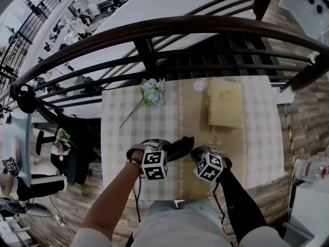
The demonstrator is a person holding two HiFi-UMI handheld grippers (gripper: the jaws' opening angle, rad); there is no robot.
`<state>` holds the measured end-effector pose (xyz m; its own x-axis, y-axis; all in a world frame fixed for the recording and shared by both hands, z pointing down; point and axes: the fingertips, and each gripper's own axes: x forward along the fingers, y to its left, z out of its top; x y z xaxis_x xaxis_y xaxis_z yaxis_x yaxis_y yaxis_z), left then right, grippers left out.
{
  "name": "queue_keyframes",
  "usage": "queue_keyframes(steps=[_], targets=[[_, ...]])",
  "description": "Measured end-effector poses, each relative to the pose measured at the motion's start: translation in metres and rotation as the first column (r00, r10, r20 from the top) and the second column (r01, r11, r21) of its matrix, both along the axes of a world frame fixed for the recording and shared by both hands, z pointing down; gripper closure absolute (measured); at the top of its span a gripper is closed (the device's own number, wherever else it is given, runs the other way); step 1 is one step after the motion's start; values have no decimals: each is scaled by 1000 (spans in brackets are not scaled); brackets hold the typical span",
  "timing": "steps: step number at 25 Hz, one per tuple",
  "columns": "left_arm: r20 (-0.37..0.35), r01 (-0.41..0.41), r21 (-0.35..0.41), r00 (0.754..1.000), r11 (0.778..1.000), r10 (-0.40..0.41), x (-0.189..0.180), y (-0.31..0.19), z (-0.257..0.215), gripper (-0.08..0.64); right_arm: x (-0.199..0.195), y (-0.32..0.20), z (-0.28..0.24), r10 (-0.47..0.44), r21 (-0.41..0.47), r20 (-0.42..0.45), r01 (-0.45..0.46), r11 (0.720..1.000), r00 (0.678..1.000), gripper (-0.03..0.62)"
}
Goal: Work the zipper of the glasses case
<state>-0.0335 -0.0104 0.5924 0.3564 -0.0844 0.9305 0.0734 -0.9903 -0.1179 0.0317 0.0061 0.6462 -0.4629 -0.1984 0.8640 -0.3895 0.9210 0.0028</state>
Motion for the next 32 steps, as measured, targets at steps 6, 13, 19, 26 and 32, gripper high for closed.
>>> queue_keyframes(steps=[6, 13, 19, 26, 32], targets=[[2, 32, -35, 999, 999, -32, -6, -1, -3, 460, 0, -23, -11, 47, 59, 2, -47, 997, 999, 563], [-45, 101, -114, 993, 988, -107, -4, 1, 0, 476, -3, -41, -10, 51, 80, -35, -48, 996, 998, 563], [-61, 91, -167, 993, 982, -103, 4, 8, 3, 497, 1, -33, -1, 66, 65, -42, -63, 996, 997, 563], [-88, 131, -205, 985, 970, -152, 3, 6, 3, 498, 1, -29, -3, 58, 66, -42, -55, 996, 997, 563], [-83, 119, -203, 987, 972, -138, 5, 7, 3, 497, -1, -21, -5, 60, 57, -33, -58, 997, 998, 563]])
